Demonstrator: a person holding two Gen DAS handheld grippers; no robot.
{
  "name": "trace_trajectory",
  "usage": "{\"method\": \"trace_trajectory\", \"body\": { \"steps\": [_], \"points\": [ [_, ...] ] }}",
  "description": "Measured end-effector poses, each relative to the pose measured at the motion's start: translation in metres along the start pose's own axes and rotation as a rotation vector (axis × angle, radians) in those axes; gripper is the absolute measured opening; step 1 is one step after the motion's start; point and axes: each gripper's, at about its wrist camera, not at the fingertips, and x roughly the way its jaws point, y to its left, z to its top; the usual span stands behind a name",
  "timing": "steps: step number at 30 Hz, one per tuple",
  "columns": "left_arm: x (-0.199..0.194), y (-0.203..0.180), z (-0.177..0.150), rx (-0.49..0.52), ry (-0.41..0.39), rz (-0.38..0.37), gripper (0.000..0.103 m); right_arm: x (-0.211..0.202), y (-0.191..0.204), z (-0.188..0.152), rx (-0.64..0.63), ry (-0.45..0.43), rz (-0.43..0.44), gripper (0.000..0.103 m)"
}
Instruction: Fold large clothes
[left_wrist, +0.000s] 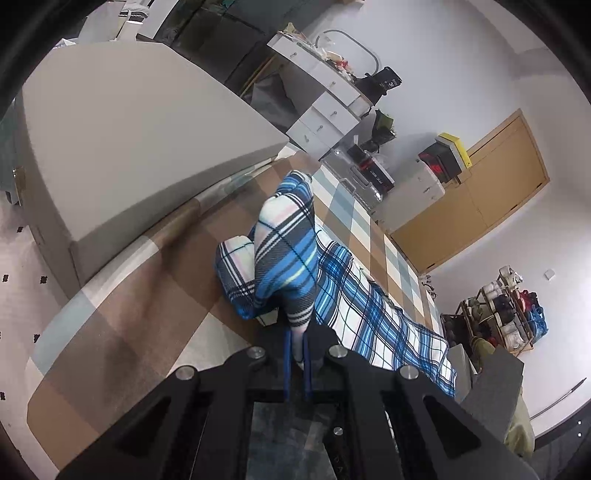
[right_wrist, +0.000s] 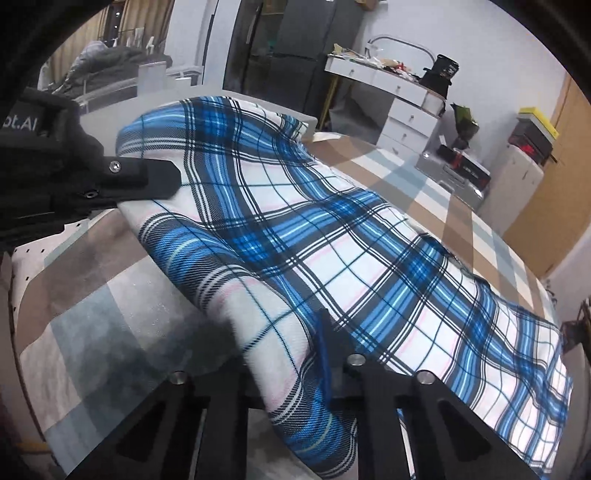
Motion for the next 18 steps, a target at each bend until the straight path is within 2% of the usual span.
{"method": "trace_trajectory", "body": {
  "steps": [3, 5, 6, 7, 9, 10, 12, 15, 18],
  "points": [
    [0.0, 0.001, 0.0, -0.014, 0.009, -0.002, 0.0, -0.003, 0.004, 0.001, 0.0, -0.004, 0.006, 0.008],
    [0.002, 0.003, 0.0, -0.031, 0.03, 0.003, 0.01, -0.004, 0.004, 0.001, 0.009, -0.004, 0.011, 0.007],
    [0.003, 0.005, 0.0, -0.043, 0.047, 0.001, 0.024, -0.006, 0.004, 0.0, 0.013, -0.004, 0.014, 0.007],
    [0.003, 0.008, -0.002, -0.06, 0.064, 0.002, 0.044, -0.006, 0.003, 0.0, 0.018, -0.006, 0.017, 0.006],
    [-0.001, 0.015, -0.005, -0.114, 0.071, 0.004, 0.066, -0.008, 0.003, 0.0, 0.025, -0.011, 0.018, 0.005],
    [-0.004, 0.019, -0.007, -0.141, 0.072, -0.004, 0.073, -0.009, 0.002, 0.0, 0.033, -0.014, 0.022, 0.005],
    [-0.005, 0.023, -0.012, -0.164, 0.123, -0.053, 0.078, -0.01, -0.001, 0.0, 0.055, -0.018, 0.032, 0.005],
    [-0.002, 0.023, -0.02, -0.157, 0.209, -0.116, 0.078, -0.011, -0.006, 0.0, 0.089, -0.026, 0.049, 0.005],
    [0.011, 0.028, -0.024, -0.207, 0.264, -0.229, 0.078, -0.012, -0.007, 0.0, 0.11, -0.031, 0.059, 0.005]
  ]
}}
